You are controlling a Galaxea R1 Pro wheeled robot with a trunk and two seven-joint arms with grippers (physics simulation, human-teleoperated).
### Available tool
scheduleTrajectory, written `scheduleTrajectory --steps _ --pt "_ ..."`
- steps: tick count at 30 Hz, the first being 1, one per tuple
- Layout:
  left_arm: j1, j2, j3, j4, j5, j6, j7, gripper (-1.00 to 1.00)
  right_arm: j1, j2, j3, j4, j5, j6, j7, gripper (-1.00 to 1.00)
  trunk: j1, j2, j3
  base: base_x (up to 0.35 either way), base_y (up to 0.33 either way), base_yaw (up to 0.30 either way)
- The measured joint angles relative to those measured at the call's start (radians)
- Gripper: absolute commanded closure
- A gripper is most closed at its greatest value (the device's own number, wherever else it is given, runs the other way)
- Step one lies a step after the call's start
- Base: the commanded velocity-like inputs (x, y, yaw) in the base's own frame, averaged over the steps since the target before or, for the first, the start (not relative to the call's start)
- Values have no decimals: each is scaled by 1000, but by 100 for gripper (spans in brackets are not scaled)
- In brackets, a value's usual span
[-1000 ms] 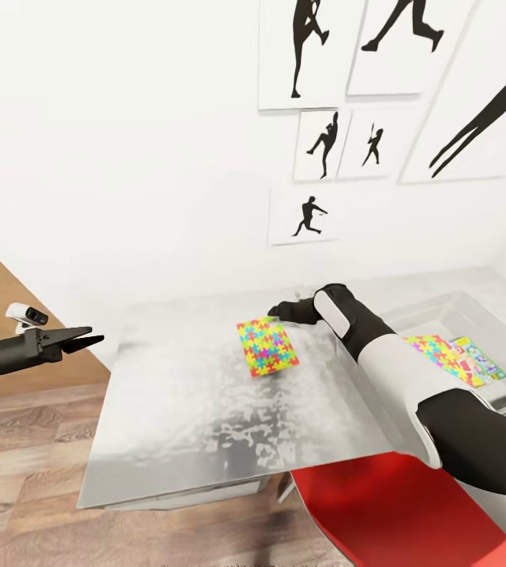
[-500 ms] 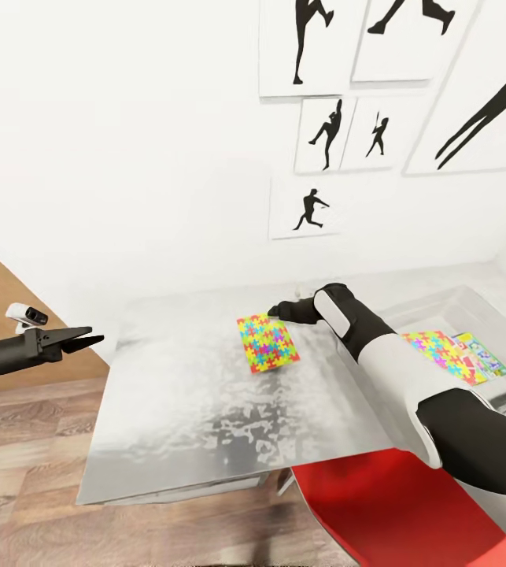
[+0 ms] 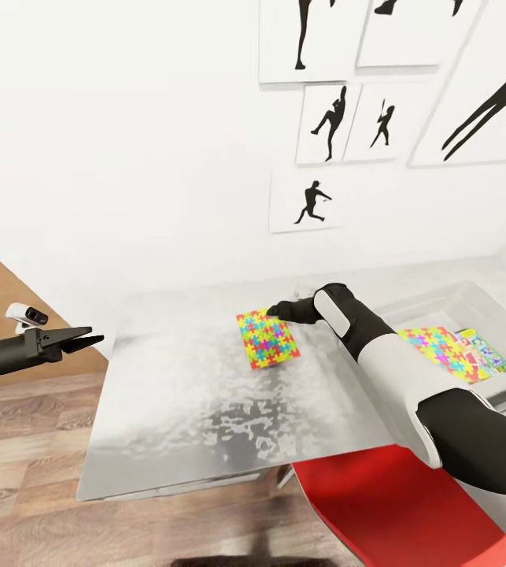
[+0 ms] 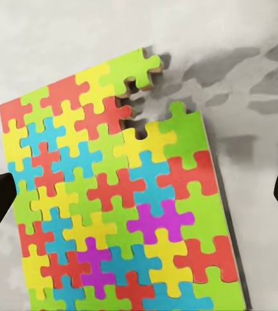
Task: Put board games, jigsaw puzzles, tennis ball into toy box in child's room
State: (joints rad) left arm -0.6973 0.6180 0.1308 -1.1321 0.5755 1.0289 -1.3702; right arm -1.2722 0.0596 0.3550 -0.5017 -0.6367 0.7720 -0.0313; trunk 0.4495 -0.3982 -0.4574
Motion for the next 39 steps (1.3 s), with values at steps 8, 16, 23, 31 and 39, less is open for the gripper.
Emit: scheduleTrajectory --steps 8,16,23,31,39 --pt "0 0 0 0 0 0 0 -100 0 0 2 -1 -4 -2 53 -100 0 0 -13 0 0 0" --pt "0 1 1 0 0 0 0 -100 0 -1 3 -1 -5 -2 61 -100 0 0 -26 0 0 0" --pt "0 1 1 0 0 0 0 -100 0 -1 4 -1 -5 -3 62 -100 0 0 -38 0 0 0" --pt "0 1 1 0 0 0 0 -100 0 -1 4 -1 -5 -3 62 -100 0 0 -51 0 0 0" --pt "0 1 2 0 0 0 0 -100 1 -2 7 -1 -5 -3 63 -100 0 0 -60 0 0 0"
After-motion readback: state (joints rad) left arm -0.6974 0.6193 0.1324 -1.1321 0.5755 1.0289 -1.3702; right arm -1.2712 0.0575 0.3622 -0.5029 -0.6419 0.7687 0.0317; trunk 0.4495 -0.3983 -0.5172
